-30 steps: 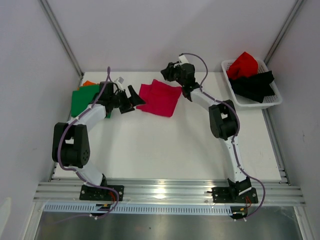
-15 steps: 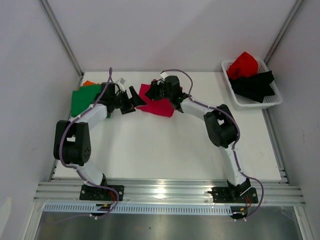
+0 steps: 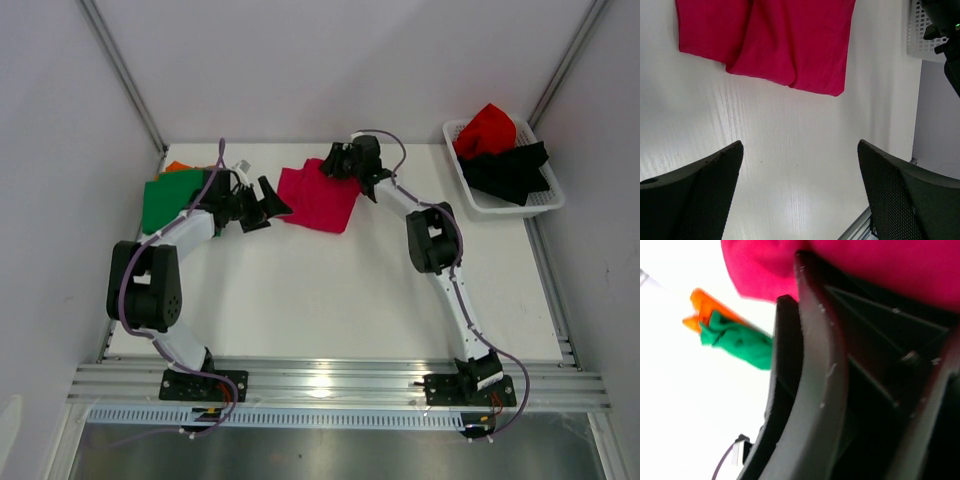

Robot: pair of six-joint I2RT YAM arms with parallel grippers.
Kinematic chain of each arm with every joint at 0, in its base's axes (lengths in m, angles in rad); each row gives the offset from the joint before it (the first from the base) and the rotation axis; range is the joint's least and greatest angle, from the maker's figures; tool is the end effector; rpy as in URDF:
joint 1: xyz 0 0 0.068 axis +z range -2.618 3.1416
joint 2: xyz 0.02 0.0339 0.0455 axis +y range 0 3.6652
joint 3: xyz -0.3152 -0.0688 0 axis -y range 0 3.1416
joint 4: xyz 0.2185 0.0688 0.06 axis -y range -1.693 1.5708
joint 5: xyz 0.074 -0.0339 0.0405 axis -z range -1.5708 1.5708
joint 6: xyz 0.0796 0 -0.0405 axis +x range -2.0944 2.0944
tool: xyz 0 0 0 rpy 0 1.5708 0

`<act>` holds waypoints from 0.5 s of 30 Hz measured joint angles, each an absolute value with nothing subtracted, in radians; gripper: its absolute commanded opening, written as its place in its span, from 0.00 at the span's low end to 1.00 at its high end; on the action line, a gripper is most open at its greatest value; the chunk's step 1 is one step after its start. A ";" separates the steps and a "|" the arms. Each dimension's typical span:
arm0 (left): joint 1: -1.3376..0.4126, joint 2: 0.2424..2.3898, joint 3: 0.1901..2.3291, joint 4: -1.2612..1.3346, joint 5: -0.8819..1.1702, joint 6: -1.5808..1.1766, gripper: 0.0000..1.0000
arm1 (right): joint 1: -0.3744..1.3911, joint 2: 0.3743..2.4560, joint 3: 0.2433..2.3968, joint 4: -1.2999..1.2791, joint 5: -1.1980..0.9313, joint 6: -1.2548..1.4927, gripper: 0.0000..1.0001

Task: Fold and stack the t-shirts
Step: Fold the long partially folded tshirt into a neat square

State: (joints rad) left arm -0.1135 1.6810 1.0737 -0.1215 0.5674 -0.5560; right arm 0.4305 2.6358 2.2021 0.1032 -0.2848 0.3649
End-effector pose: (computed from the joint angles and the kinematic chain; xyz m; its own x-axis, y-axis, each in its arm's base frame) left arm 0.3664 -0.0848 0.2574 -0.8227 -0.3542 -0.4447 0.0702 0.7129 -0.6977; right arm 0.5918 0.2964 0.1800 -0.5046 0.1451 -0.8511 -0.4945 0.7595 0.4227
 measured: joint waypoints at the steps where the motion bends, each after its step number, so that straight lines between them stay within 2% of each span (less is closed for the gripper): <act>1: -0.113 1.681 1.068 -0.121 0.567 -0.556 0.97 | 0.420 2.643 2.212 0.105 -0.280 0.368 0.38; 9: -0.117 1.681 1.043 -0.117 0.561 -0.556 0.97 | 0.376 2.647 2.178 0.190 -0.254 0.373 0.37; 15: -0.121 1.682 1.039 -0.113 0.561 -0.556 0.97 | 0.390 2.534 1.934 0.247 -0.275 0.367 0.38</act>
State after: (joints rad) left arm -0.1211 1.6821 1.0386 -0.1135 0.5610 -0.5564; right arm 0.3897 2.5340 1.9335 0.2470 -0.2749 0.3672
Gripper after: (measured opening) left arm 0.971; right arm 0.374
